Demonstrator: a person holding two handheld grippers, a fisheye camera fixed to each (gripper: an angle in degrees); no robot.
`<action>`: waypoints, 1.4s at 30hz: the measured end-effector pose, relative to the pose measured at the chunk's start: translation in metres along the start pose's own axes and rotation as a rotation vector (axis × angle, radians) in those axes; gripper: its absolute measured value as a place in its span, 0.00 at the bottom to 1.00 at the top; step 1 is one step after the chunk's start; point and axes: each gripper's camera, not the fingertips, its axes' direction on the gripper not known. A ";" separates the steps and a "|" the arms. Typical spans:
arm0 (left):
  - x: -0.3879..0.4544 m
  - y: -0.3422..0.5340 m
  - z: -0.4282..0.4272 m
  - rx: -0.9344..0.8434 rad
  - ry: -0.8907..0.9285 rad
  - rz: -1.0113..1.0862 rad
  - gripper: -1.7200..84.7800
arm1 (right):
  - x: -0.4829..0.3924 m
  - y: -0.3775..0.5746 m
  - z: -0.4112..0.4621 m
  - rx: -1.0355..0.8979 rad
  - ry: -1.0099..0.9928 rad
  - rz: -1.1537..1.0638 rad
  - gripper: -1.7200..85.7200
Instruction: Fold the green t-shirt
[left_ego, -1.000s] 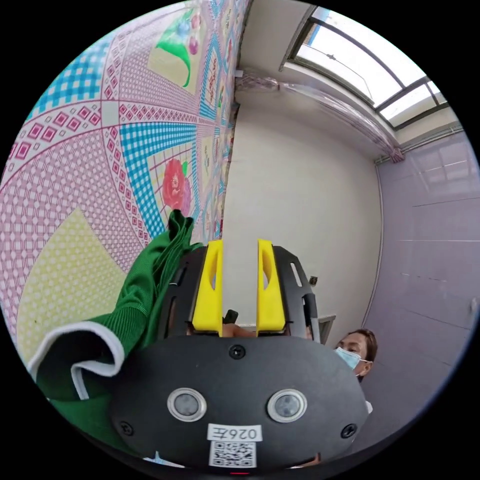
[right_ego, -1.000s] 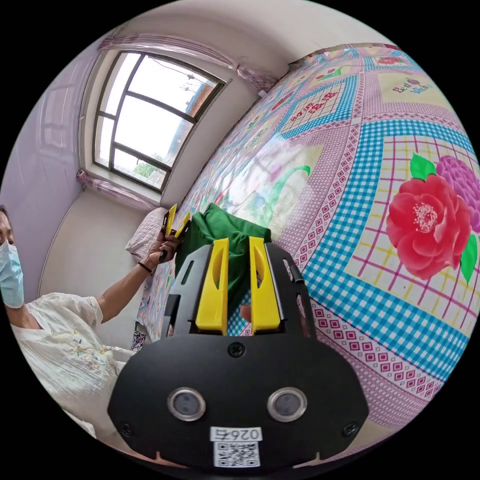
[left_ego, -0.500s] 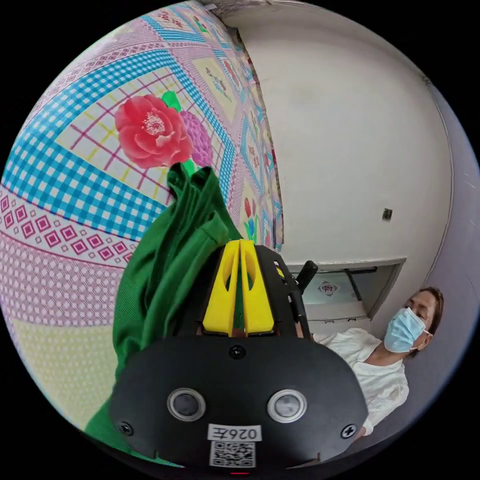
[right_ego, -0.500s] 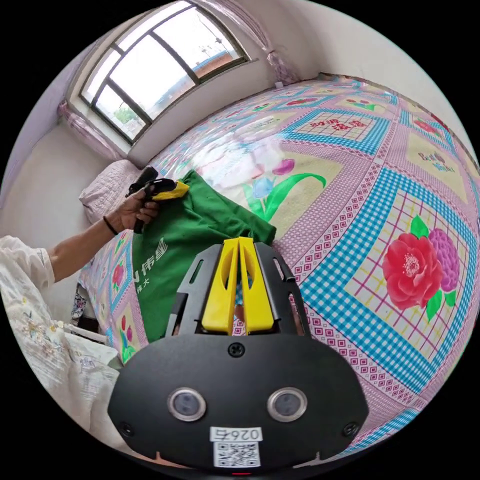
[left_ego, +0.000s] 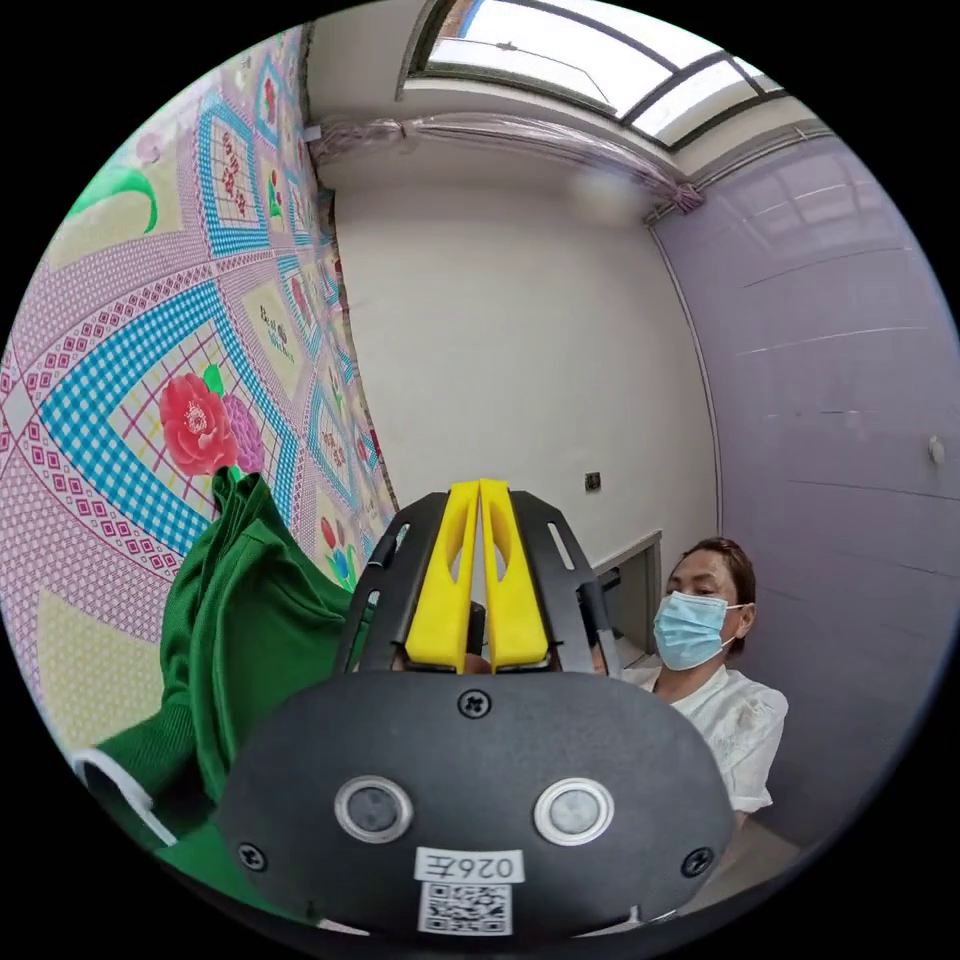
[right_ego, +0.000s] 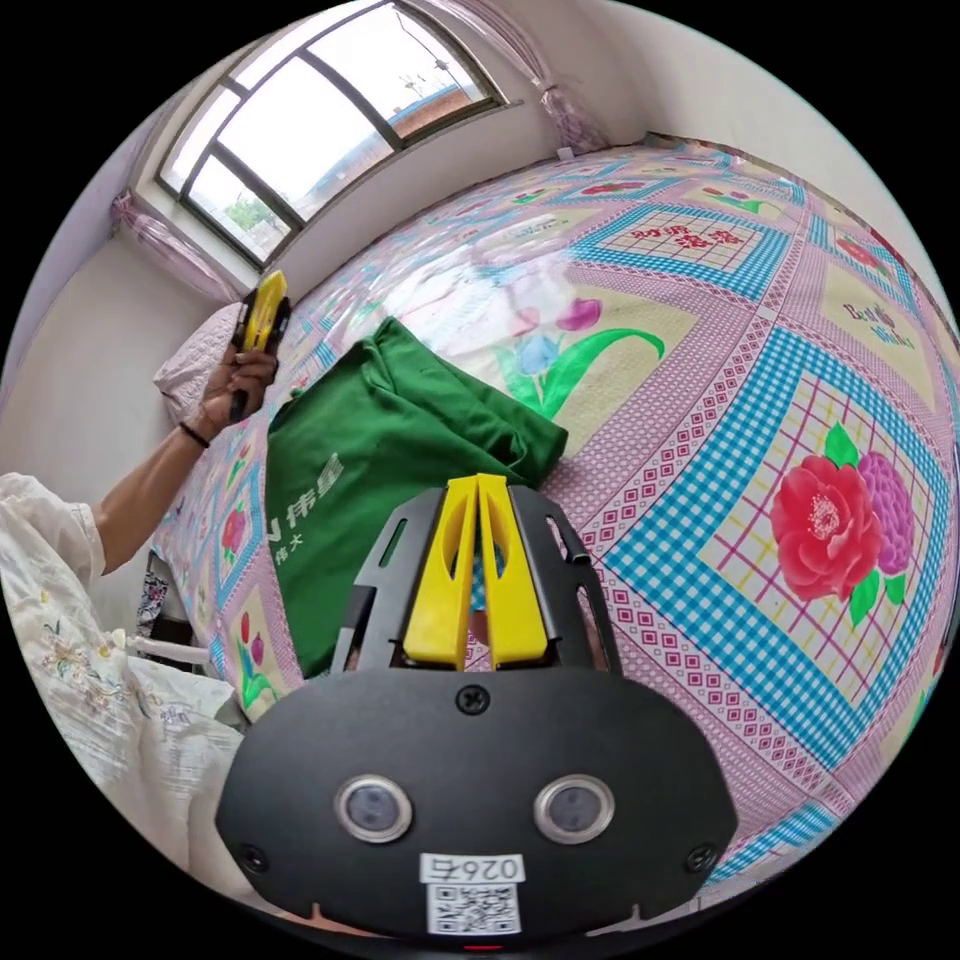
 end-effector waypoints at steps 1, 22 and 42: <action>0.016 0.019 0.001 -0.014 -0.056 0.018 0.01 | -0.003 0.000 0.004 -0.026 0.034 -0.002 0.01; 0.408 0.474 0.050 0.430 -1.108 0.898 0.04 | -0.195 0.080 -0.112 0.376 0.199 -0.044 0.01; 0.304 0.609 0.086 0.424 -0.816 0.391 0.12 | -0.272 0.006 -0.124 0.180 0.099 -0.520 0.11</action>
